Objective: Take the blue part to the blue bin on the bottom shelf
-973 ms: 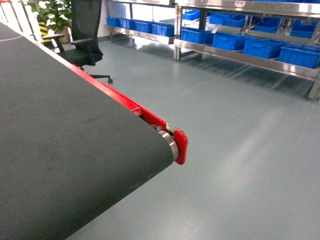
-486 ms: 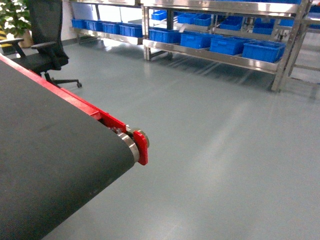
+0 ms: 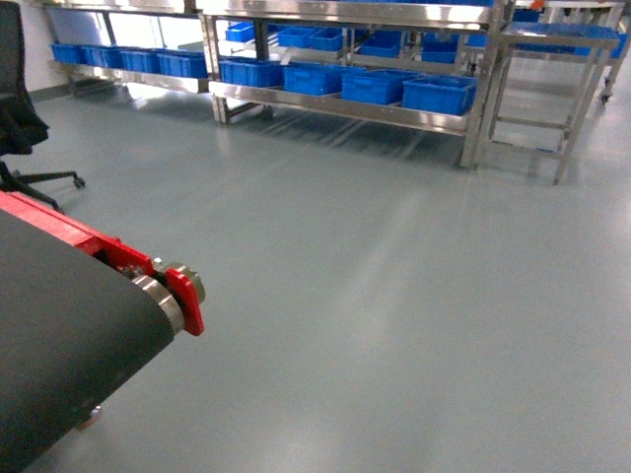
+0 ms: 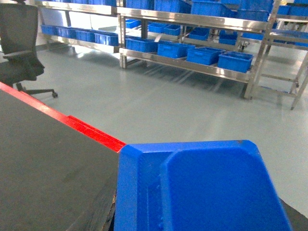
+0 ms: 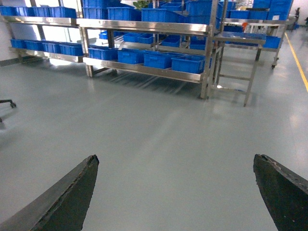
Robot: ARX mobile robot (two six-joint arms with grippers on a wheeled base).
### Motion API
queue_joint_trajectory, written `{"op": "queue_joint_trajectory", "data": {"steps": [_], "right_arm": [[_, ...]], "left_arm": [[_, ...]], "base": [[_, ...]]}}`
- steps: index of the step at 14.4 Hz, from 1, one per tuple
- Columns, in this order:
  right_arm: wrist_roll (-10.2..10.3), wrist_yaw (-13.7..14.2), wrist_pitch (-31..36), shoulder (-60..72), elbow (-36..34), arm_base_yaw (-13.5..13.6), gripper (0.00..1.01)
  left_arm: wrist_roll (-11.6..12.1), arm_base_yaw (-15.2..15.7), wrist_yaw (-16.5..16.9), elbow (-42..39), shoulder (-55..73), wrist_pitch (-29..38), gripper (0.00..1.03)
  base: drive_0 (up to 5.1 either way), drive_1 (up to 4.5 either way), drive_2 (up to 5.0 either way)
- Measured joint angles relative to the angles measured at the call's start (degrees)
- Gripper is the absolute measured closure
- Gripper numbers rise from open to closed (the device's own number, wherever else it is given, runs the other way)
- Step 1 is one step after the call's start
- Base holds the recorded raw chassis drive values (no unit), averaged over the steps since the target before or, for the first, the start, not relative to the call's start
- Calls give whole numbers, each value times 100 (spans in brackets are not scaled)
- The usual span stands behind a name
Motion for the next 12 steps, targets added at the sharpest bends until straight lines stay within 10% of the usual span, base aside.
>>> {"op": "queue_joint_trajectory", "data": {"steps": [12], "right_arm": [[0, 0, 0, 0, 0, 0, 3]], "left_arm": [[0, 0, 0, 0, 0, 0, 59]], "base": [[-157, -157, -157]]}}
